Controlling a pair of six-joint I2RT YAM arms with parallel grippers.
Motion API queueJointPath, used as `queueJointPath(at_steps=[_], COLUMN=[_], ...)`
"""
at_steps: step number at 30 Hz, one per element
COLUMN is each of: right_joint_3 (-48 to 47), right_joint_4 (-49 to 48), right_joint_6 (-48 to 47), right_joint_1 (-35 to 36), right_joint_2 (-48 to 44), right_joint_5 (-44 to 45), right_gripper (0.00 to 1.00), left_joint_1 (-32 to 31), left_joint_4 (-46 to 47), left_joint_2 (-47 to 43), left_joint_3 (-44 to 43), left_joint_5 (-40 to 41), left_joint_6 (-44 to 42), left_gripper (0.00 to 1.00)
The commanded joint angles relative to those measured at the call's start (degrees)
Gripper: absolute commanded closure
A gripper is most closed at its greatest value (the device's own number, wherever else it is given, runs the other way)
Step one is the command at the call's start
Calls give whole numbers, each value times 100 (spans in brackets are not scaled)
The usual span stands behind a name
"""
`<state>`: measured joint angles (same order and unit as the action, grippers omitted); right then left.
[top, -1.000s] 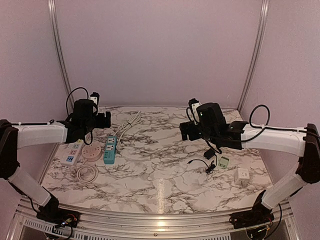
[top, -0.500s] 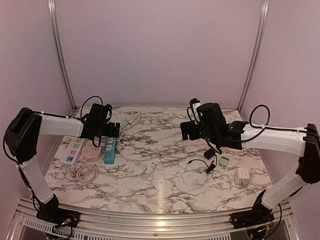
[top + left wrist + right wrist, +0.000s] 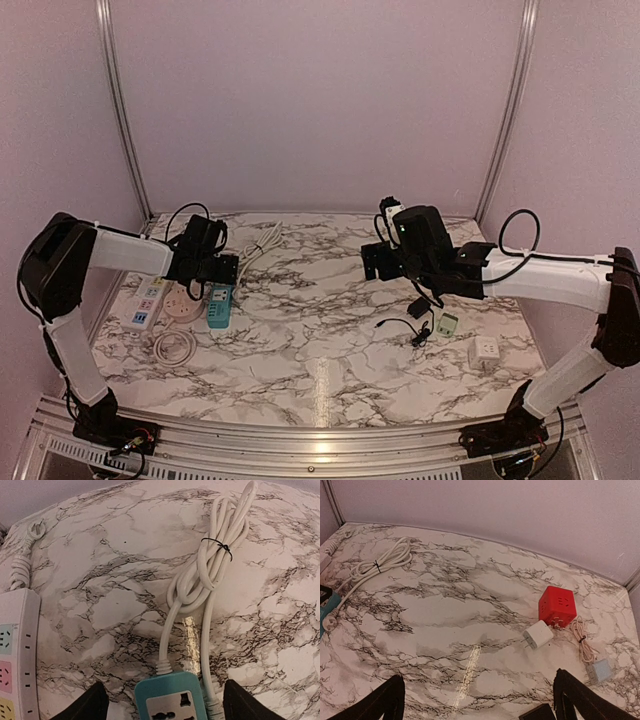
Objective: Insert the plug
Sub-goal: Move the socket to the center of the board.
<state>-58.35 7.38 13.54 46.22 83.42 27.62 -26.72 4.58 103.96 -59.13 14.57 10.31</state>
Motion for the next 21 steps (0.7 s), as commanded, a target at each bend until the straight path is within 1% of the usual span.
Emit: queueJointPath(at_steps=[1, 3, 6, 11, 16, 21], right_joint_3=[-212, -212, -195, -186, -186, -186], right_joint_4=[7, 2, -15, -35, -48, -52], right_joint_6=[87, 87, 96, 94, 88, 85], right_joint_1=[-22, -18, -24, -22, -16, -21], right_joint_2=[-18, -35, -52, -37, -19, -18], right_joint_5=[120, 121, 136, 137, 138, 140], right_gripper=[1, 2, 1, 1, 1, 2], left_joint_1=[23, 42, 98, 157, 174, 168], left_joint_4=[-165, -203, -263, -265, -278, -287], left_joint_2=[256, 324, 410, 506, 528, 560], left_joint_3=[-124, -154, -201, -220, -235, -297], left_joint_5=[-165, -197, -233, -338, -406, -714], left_joint_6=[70, 108, 137, 180, 182, 191], left_gripper=[19, 20, 25, 42, 47, 58])
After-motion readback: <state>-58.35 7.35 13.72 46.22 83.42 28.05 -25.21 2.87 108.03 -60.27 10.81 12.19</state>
